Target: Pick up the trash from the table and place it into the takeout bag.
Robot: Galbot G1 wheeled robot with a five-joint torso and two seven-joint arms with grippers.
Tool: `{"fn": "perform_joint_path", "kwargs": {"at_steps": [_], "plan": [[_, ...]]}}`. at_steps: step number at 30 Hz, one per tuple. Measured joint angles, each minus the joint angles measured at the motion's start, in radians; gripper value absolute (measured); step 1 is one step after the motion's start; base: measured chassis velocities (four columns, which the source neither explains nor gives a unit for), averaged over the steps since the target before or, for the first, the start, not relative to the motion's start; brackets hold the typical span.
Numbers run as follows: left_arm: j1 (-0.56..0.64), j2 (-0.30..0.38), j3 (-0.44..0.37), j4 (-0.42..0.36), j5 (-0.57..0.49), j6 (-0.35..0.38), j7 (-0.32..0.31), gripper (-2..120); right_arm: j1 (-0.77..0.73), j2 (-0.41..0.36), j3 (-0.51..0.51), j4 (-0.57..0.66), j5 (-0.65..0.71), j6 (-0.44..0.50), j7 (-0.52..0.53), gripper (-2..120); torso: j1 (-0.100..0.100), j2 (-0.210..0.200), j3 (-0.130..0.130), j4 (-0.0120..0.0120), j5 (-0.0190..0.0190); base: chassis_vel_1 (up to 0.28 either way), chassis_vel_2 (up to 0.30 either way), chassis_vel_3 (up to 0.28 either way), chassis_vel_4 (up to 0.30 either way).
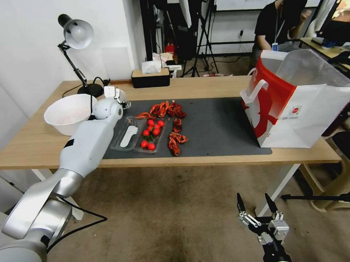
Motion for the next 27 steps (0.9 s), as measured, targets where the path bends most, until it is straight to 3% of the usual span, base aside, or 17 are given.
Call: {"fn": "perform_joint_path", "kwargs": {"at_steps": [8,11,14,16,17,19,20,23,25,26,27], "plan": [[-0.002,0.001,0.004,0.008,-0.005,-0.006,0.003,51,0.0,0.005,0.0,0.0,-0.004,-0.001,0.0,100,0.0,0.0,0.0,0.0,-0.0001,0.0,0.0,0.0,0.0],[-0.005,0.002,0.01,0.016,-0.004,-0.018,0.007,34,-0.001,0.006,-0.001,0.0,-0.007,-0.001,0.0,100,0.0,0.0,0.0,0.0,0.0,0.0,0.0,0.0,0.0],[-0.004,0.005,0.011,0.012,-0.004,-0.023,0.008,31,-0.001,0.006,-0.001,0.0,-0.008,-0.003,0.0,100,0.0,0.0,0.0,0.0001,0.0,0.0,0.0,0.0,0.0],[0.009,0.029,0.011,-0.06,-0.008,-0.077,0.074,23,0.0,0.005,-0.001,0.0,-0.008,-0.005,0.0,100,0.0,0.0,0.0,0.0001,-0.0002,0.0,0.0,0.0,0.0],[0.009,0.029,0.011,-0.06,-0.008,-0.077,0.074,23,0.0,0.005,-0.001,0.0,-0.008,-0.005,0.0,100,0.0,0.0,0.0,0.0001,-0.0002,0.0,0.0,0.0,0.0],[0.013,0.056,0.012,-0.175,-0.04,-0.122,0.148,17,0.0,0.005,0.0,0.0,-0.009,-0.006,0.0,100,0.0,0.0,0.0,0.0002,0.0001,0.0,0.0,0.0,0.0],[0.013,0.056,0.012,-0.175,-0.04,-0.122,0.148,17,0.0,0.005,0.0,0.0,-0.009,-0.006,0.0,100,0.0,0.0,0.0,0.0002,0.0001,0.0,0.0,0.0,0.0],[-0.029,0.072,0.05,-0.358,-0.186,-0.143,0.175,8,-0.001,0.006,0.0,0.003,-0.015,-0.008,0.0,100,0.0,0.0,0.0,-0.0002,0.0007,0.0,0.0,0.0,0.0],[-0.029,0.072,0.05,-0.358,-0.186,-0.143,0.175,8,-0.001,0.006,0.0,0.003,-0.015,-0.008,0.0,100,0.0,0.0,0.0,-0.0002,0.0007,0.0,0.0,0.0,0.0],[-0.067,0.065,0.08,-0.423,-0.257,-0.147,0.179,4,-0.002,0.009,0.0,0.006,-0.021,-0.008,0.001,100,0.0,0.0,0.0,-0.0002,0.0002,0.0,0.0,0.0,0.0],[-0.067,0.065,0.08,-0.423,-0.257,-0.147,0.179,4,-0.002,0.009,0.0,0.006,-0.021,-0.008,0.001,100,0.0,0.0,0.0,-0.0002,0.0002,0.0,0.0,0.0,0.0]]}}
